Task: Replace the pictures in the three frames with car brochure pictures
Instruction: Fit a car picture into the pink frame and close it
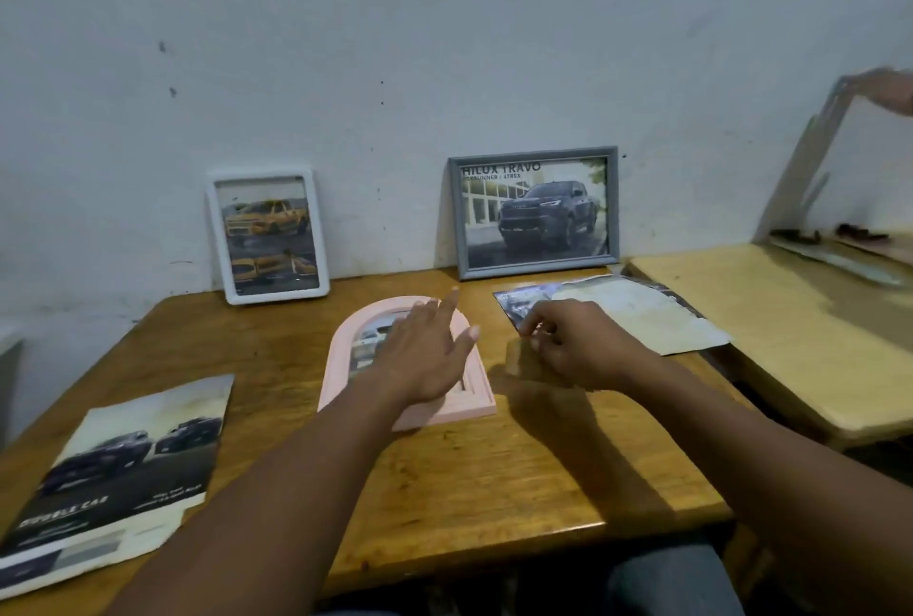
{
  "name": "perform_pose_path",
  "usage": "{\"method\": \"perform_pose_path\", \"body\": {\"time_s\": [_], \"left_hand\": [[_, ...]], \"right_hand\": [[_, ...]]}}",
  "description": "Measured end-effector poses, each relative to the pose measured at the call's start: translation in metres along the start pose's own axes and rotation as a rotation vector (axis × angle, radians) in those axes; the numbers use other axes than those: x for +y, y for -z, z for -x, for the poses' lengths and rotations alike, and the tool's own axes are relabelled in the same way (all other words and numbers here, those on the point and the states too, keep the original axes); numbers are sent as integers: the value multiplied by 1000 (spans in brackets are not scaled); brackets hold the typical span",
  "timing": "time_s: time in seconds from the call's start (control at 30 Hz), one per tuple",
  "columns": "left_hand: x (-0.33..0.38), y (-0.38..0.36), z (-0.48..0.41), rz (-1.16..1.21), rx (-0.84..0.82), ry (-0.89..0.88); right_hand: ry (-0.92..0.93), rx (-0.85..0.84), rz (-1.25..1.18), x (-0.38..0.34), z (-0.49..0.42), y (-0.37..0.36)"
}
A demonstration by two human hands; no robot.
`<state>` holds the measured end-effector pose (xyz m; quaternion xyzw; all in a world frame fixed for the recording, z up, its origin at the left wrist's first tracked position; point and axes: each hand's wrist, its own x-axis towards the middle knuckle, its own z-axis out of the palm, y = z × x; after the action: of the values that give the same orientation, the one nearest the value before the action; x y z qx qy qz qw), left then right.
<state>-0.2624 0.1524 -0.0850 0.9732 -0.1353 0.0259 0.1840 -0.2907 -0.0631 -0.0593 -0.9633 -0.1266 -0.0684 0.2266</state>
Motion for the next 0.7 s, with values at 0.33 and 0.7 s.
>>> {"method": "perform_pose_path", "body": {"time_s": [0.33,0.7], "left_hand": [[-112,31,9,130,131,275],[-139,2,2,206,141,132]], "right_hand": [[184,8,-31,-86,-127,-62],[503,-54,47,-89,-143,-133]]}}
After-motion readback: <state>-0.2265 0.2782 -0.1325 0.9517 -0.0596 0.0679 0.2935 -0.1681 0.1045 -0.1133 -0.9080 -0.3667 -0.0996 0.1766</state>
